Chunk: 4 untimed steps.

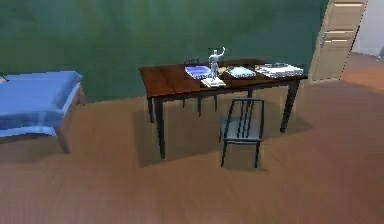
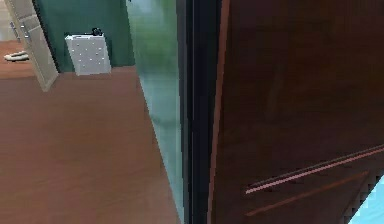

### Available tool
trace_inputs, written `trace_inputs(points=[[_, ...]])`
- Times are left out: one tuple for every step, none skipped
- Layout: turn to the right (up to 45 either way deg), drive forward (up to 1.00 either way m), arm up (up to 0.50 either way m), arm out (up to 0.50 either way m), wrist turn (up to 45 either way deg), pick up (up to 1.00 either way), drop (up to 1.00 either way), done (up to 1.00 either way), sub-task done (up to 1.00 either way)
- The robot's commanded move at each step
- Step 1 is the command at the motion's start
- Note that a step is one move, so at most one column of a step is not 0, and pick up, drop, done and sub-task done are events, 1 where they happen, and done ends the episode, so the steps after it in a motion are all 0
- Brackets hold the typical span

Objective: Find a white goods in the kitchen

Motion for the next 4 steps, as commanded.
trace_inputs(points=[[0.0,0.40,0.00,0.00,0.0,0.00,0.00,0.00,0.00],[45.0,0.00,0.00,0.00,0.0,0.00,0.00,0.00,0.00],[9.0,0.00,0.00,0.00,0.0,0.00,0.00,0.00,0.00],[0.0,1.00,0.00,0.00,0.0,0.00,0.00,0.00,0.00]])
